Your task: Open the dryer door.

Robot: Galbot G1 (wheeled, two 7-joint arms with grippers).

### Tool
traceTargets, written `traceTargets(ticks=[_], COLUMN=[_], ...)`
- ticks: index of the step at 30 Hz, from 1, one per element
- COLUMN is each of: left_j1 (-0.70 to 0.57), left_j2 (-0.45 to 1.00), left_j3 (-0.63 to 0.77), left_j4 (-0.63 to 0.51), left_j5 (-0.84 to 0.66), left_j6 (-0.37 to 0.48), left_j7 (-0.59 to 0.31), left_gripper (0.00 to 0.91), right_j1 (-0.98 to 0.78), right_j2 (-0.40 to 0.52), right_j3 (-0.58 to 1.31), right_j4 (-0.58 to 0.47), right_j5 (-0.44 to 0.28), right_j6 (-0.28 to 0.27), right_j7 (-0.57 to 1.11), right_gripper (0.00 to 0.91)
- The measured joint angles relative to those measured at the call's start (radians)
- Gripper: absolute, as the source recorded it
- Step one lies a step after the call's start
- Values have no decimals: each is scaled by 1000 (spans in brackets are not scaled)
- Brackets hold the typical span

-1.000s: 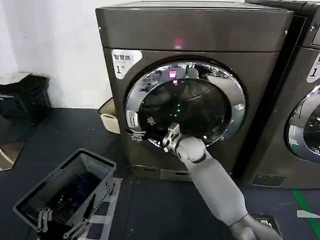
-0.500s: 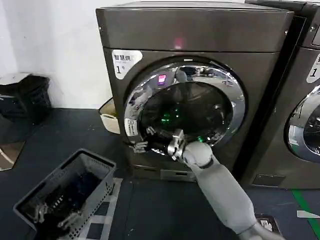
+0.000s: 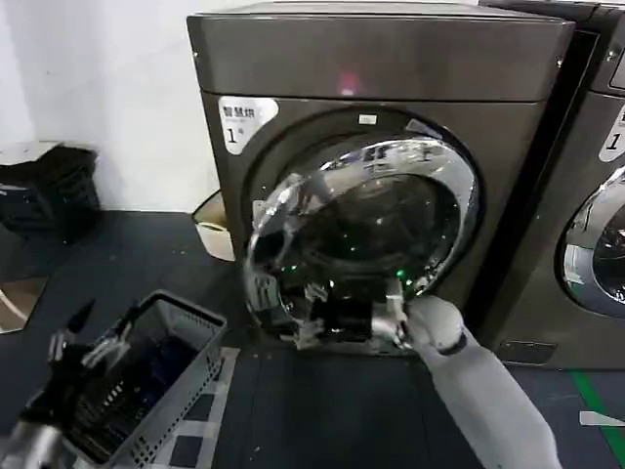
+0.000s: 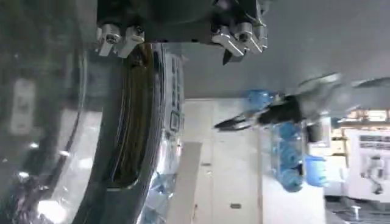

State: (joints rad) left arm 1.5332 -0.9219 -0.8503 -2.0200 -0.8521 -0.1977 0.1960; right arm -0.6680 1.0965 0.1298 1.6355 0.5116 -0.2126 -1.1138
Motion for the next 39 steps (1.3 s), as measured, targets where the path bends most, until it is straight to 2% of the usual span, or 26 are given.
traceTargets(ticks=[4, 7, 12, 15, 18, 22, 25, 31, 39], left_j1=[-69, -129, -232, -302, -376, -471, -532, -632, -757], left_j2=[83, 143, 213, 225, 224, 225, 212, 168, 107], left_j3=[44, 93, 204, 286, 385, 505, 588, 734, 898], left_j4=[77, 148, 218, 247, 283, 334, 341, 341, 341], left_j5=[-57, -61, -138, -113, -56, -78, -87, -90, -58], left_j6=[-50, -87, -41, -6, -16, -19, -16, -11, -23], left_j7=[5, 49, 88, 72, 79, 183, 220, 245, 246], left_gripper=[907, 907, 907, 907, 907, 907, 907, 907, 907], right_j1=[-47, -77, -123, -153, -190, -261, -312, -411, -494], right_j2=[-29, -51, -91, -121, -154, -213, -245, -270, -270], right_j3=[34, 59, 104, 135, 173, 239, 283, 401, 669], right_j4=[25, 43, 79, 106, 136, 177, 186, 148, -16], right_j5=[9, 42, 76, 113, 139, 170, 172, 190, 240], right_j6=[0, 14, 34, 43, 63, 107, 138, 181, 187], right_j7=[-93, -148, -196, -229, -266, -311, -342, -350, -316], right_gripper=[907, 907, 907, 907, 907, 907, 907, 907, 907])
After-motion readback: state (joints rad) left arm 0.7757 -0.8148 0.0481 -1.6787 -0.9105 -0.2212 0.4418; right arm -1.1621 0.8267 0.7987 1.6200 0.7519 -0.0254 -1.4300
